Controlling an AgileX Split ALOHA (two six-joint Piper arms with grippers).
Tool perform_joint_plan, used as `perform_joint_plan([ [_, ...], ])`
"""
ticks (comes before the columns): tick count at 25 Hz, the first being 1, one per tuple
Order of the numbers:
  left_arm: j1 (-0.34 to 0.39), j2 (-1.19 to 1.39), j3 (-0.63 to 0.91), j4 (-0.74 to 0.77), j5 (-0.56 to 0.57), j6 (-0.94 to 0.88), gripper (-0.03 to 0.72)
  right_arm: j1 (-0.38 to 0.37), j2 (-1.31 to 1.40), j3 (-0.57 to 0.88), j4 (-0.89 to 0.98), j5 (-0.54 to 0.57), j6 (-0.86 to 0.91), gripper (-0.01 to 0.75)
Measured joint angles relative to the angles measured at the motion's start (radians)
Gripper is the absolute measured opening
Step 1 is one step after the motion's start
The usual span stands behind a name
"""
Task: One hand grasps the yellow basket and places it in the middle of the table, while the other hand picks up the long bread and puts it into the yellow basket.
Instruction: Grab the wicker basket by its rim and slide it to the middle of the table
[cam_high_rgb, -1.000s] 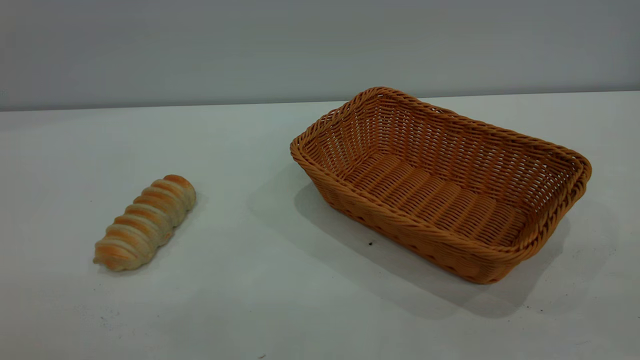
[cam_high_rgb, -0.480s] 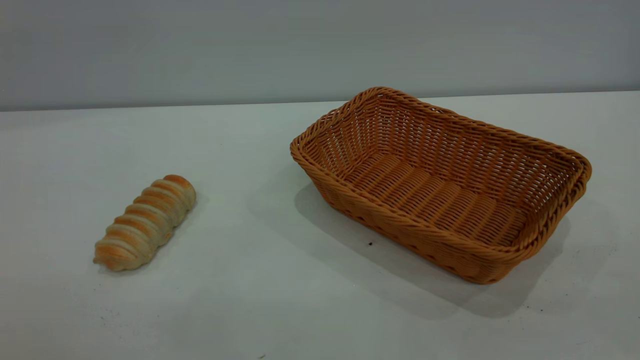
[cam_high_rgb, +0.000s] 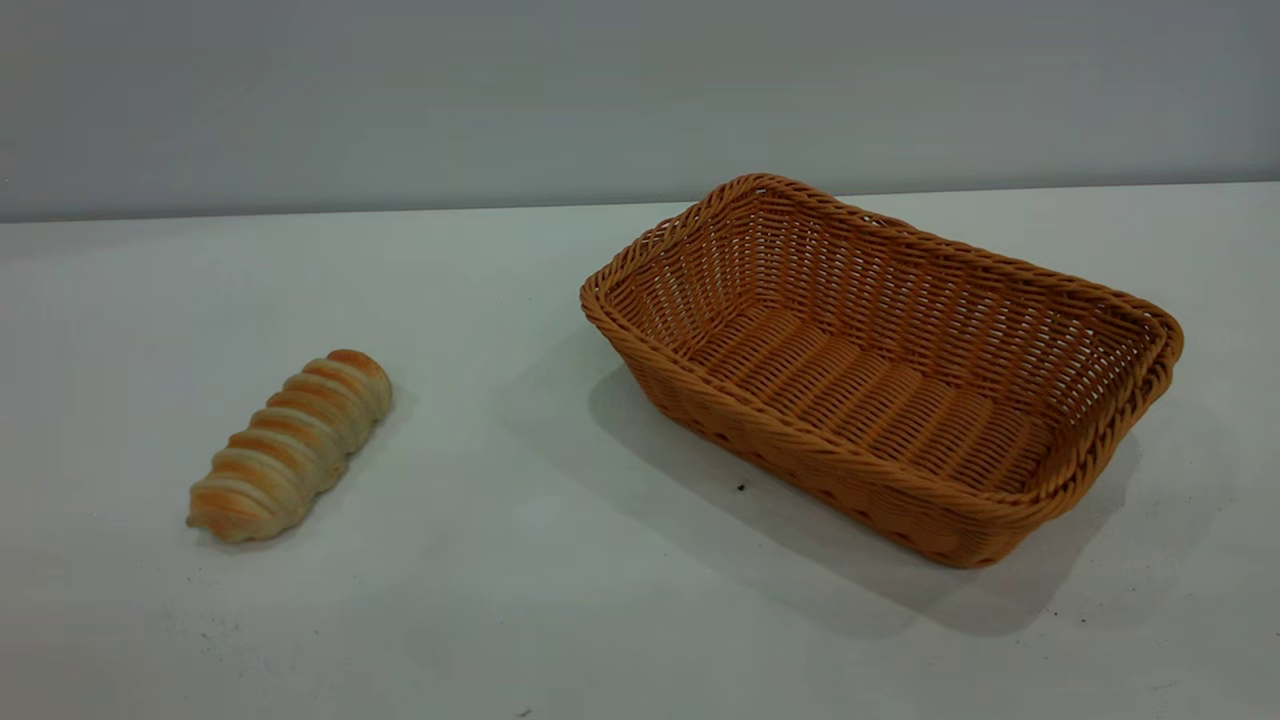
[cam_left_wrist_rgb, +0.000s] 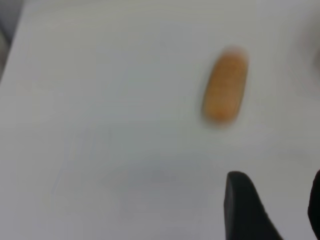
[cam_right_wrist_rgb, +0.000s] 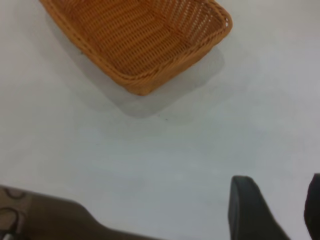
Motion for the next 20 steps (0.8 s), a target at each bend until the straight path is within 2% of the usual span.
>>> perform_joint_plan([
  [3,0.0,0.0,-0.005,-0.07,-0.159,-0.012,0.378,0.0,0.0,-0.001,0.001,-0.011,0.032,0.257],
  [5,0.0,0.01,-0.005,-0.133,-0.278,-0.011,0.378,0.0,0.0,-0.004,0.005,-0.075,0.076,0.257],
  [7,0.0,0.042,-0.005,-0.197,-0.419,0.005,0.378,0.0,0.0,-0.004,0.035,-0.225,0.114,0.257],
  [11,0.0,0.155,-0.005,-0.311,-0.662,0.097,0.378,0.0,0.047,-0.004,0.166,-0.605,0.118,0.257],
  [14,0.0,0.294,-0.005,-0.386,-0.812,0.202,0.378,0.0,0.171,-0.005,0.256,-0.811,0.054,0.257],
  [17,0.0,0.481,-0.019,-0.42,-0.899,0.291,0.378,0.0,0.369,-0.011,0.326,-0.907,-0.056,0.257],
  [20,0.0,0.693,-0.08,-0.421,-0.909,0.359,0.378,0.0,0.598,-0.011,0.387,-0.938,-0.15,0.257],
])
